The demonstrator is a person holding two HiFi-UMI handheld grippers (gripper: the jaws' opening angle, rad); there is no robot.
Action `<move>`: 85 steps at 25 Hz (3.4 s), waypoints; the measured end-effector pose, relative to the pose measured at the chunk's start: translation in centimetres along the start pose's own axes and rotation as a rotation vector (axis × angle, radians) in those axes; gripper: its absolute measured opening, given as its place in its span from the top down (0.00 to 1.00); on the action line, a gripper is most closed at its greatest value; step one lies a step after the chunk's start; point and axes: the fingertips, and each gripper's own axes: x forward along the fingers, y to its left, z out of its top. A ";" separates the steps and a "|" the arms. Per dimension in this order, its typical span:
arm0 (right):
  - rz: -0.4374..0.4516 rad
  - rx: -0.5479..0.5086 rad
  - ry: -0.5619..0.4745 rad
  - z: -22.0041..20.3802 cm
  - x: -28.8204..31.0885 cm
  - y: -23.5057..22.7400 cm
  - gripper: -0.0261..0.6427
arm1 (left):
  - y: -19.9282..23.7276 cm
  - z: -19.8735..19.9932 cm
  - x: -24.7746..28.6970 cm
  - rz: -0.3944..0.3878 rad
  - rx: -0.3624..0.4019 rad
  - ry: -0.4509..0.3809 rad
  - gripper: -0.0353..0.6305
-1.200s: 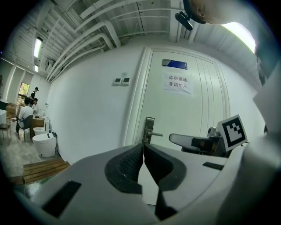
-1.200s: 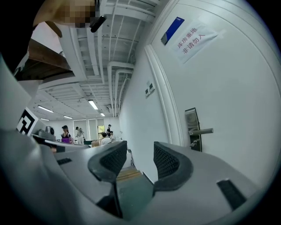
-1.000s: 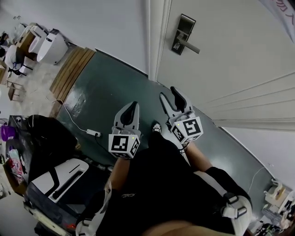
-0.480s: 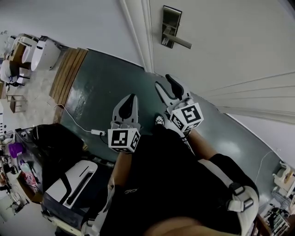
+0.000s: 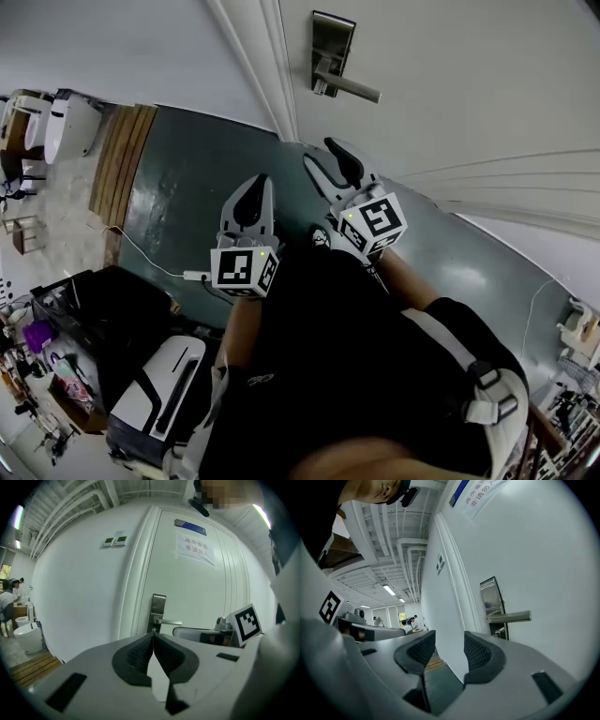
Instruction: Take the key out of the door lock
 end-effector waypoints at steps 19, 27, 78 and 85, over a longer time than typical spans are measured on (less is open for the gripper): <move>-0.378 0.072 0.033 -0.5 8.4 -4.0 0.67 | 7.9 2.1 11.5 -0.401 0.010 0.081 0.91; -0.553 0.104 0.032 -1.3 8.6 -3.9 0.67 | 8.9 1.9 12.8 -0.562 0.012 0.118 0.91; -0.544 0.840 -0.284 -5.9 10.9 -16.5 0.74 | 8.7 -3.0 21.7 -0.506 0.034 0.230 0.91; -0.524 0.979 -0.397 -5.6 11.5 -17.0 0.80 | 9.0 -3.0 22.0 -0.502 0.034 0.230 0.91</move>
